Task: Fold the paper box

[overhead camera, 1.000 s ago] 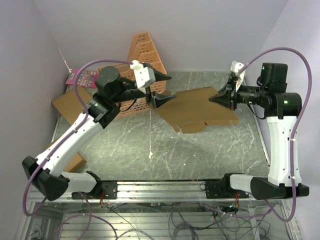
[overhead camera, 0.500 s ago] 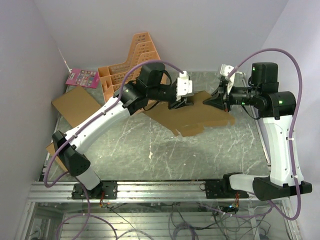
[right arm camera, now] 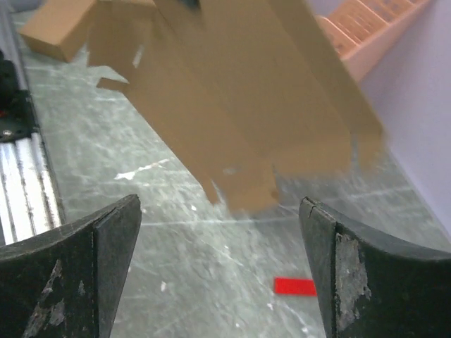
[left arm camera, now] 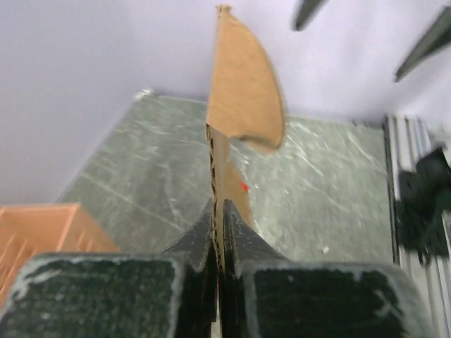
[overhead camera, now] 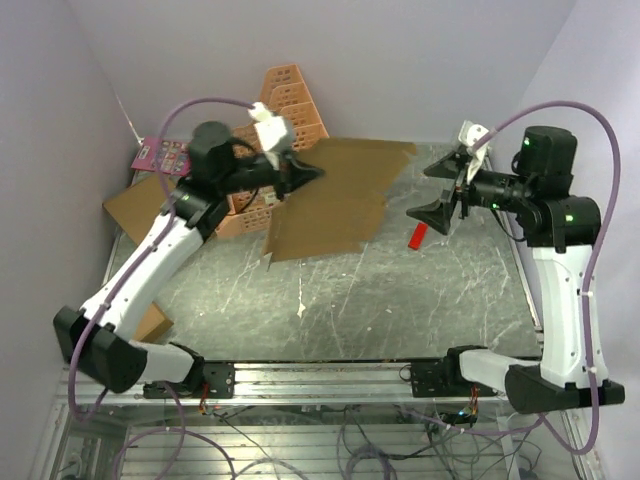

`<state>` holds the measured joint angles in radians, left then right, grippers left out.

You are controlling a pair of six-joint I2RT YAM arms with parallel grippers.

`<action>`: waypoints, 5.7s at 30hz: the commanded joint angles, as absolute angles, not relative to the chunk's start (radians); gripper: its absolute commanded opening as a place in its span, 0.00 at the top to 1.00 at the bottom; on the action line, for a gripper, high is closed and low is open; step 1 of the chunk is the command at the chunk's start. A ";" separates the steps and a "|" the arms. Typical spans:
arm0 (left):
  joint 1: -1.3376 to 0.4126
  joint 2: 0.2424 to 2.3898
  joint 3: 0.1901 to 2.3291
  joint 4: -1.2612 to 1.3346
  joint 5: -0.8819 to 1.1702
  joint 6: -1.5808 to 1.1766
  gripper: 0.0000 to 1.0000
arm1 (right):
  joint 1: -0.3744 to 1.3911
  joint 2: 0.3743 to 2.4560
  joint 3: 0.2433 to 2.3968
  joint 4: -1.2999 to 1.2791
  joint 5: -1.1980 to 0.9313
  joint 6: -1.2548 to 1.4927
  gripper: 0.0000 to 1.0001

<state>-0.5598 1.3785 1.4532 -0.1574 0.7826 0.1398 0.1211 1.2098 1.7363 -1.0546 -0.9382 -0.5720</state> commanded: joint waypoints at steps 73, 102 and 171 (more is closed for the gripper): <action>-0.545 1.265 1.476 -0.430 0.878 0.330 0.93 | 0.289 1.382 1.841 -1.113 -0.968 -0.696 0.14; -0.503 1.220 1.373 -0.260 0.989 0.246 0.93 | 0.298 1.298 1.737 -1.135 -0.990 -0.748 0.73; -0.155 1.095 1.041 0.202 1.241 0.032 0.40 | 0.217 1.308 1.898 -1.314 -1.036 -0.784 1.00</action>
